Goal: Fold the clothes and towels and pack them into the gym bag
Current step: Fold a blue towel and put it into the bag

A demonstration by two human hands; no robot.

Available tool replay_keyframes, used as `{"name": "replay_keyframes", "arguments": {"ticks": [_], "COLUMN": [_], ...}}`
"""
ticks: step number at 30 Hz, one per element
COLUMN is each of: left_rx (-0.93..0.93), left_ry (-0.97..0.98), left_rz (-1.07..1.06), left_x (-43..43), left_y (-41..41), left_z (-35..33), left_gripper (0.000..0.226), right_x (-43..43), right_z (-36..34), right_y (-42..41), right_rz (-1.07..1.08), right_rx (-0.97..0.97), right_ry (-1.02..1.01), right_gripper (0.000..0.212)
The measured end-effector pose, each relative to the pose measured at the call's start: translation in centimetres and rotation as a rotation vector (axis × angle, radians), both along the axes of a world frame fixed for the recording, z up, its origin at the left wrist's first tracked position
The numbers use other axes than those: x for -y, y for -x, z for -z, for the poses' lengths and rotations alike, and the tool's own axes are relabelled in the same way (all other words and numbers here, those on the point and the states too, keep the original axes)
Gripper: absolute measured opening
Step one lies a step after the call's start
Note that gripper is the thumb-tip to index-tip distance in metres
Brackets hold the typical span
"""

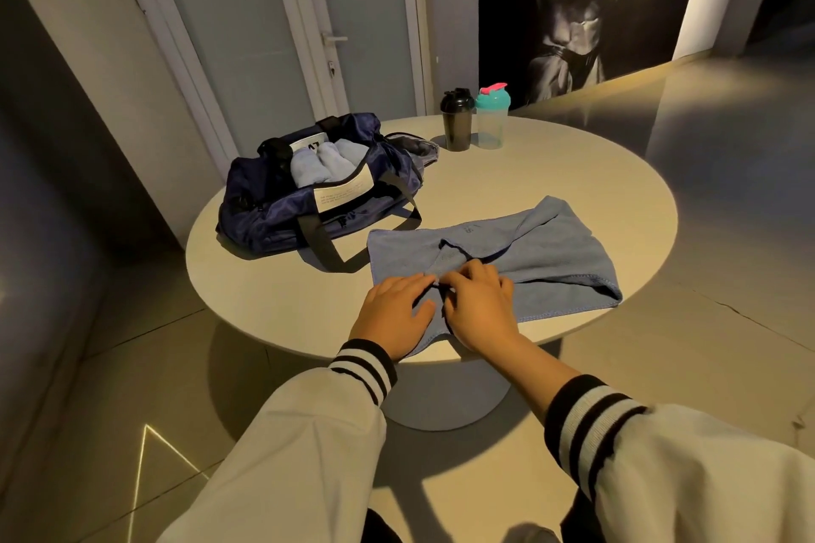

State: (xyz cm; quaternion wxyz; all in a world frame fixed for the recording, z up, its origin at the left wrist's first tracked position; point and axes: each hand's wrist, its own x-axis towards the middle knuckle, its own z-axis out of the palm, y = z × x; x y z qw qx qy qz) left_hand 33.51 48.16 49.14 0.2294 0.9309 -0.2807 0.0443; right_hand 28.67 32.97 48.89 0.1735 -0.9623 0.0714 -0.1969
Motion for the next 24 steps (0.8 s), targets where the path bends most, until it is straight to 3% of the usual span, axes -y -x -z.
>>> {"name": "replay_keyframes", "arguments": {"ticks": [7, 12, 16, 21, 24], "left_rx": [-0.036, -0.143, -0.106, -0.097, -0.117], "left_ry": [0.013, 0.15, 0.109, 0.122, 0.159], "left_rz": [-0.046, -0.061, -0.051, -0.06, -0.059], "left_x": [-0.2, -0.7, -0.8, -0.7, -0.9], "left_y": [-0.7, -1.1, -0.8, -0.7, -0.9], "left_z": [0.3, 0.6, 0.7, 0.8, 1.1], "left_gripper": [0.05, 0.052, 0.049, 0.048, 0.048], "right_x": [-0.2, -0.1, 0.0, -0.3, -0.3], "right_z": [0.1, 0.5, 0.8, 0.5, 0.6], "right_y": [0.0, 0.5, 0.6, 0.7, 0.8], "right_rz": [-0.063, -0.038, -0.071, -0.113, -0.16], "right_rx": [-0.043, -0.003, -0.026, -0.046, -0.028], "right_ry": [-0.029, -0.022, 0.012, -0.054, -0.052], "right_gripper": [0.035, 0.036, 0.036, 0.018, 0.019]}}
